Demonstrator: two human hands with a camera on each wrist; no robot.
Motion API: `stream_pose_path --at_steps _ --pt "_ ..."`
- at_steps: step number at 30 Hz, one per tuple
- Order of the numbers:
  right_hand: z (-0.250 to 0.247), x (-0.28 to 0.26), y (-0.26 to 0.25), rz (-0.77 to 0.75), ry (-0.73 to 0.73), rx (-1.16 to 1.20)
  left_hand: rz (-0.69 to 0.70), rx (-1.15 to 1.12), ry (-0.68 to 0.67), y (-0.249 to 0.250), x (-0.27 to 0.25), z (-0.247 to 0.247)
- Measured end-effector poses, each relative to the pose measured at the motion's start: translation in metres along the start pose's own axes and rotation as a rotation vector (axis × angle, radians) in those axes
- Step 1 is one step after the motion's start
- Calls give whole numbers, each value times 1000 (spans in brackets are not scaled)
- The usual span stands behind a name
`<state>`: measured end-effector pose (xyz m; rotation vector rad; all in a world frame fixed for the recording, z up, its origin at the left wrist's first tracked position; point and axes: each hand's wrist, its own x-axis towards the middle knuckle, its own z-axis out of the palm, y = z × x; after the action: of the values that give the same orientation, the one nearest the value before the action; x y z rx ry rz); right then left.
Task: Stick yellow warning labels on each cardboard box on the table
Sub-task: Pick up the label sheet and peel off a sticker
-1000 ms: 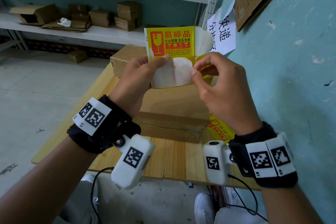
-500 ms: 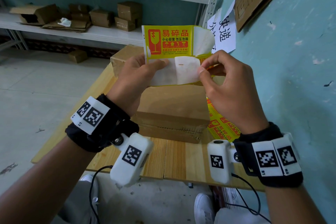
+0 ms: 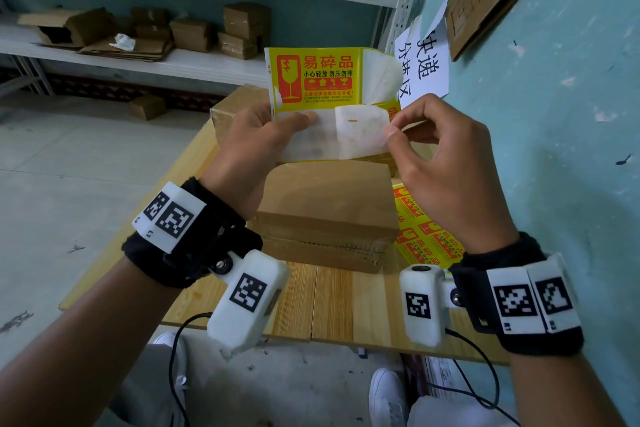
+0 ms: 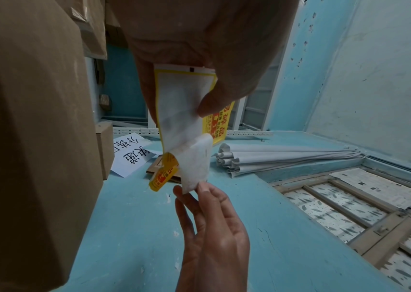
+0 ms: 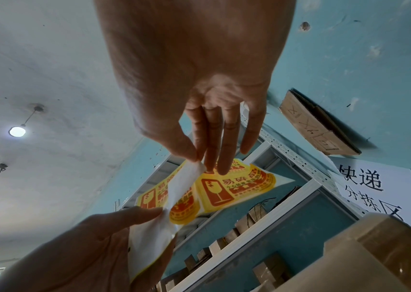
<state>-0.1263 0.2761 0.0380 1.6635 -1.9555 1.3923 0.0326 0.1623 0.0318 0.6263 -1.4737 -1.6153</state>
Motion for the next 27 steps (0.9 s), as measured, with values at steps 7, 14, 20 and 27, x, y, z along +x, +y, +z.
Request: stream_pose_path --at_steps 7,14,20,27 --pt "-3 1 1 16 6 -8 -21 -15 11 0 2 -2" --pt "-6 1 2 21 18 -11 -27 -34 31 -1 5 -5" --pt "-8 2 4 35 23 -21 -10 -37 21 0 6 -8" --pt "-10 2 4 35 23 -30 -8 -41 34 0 7 -10"
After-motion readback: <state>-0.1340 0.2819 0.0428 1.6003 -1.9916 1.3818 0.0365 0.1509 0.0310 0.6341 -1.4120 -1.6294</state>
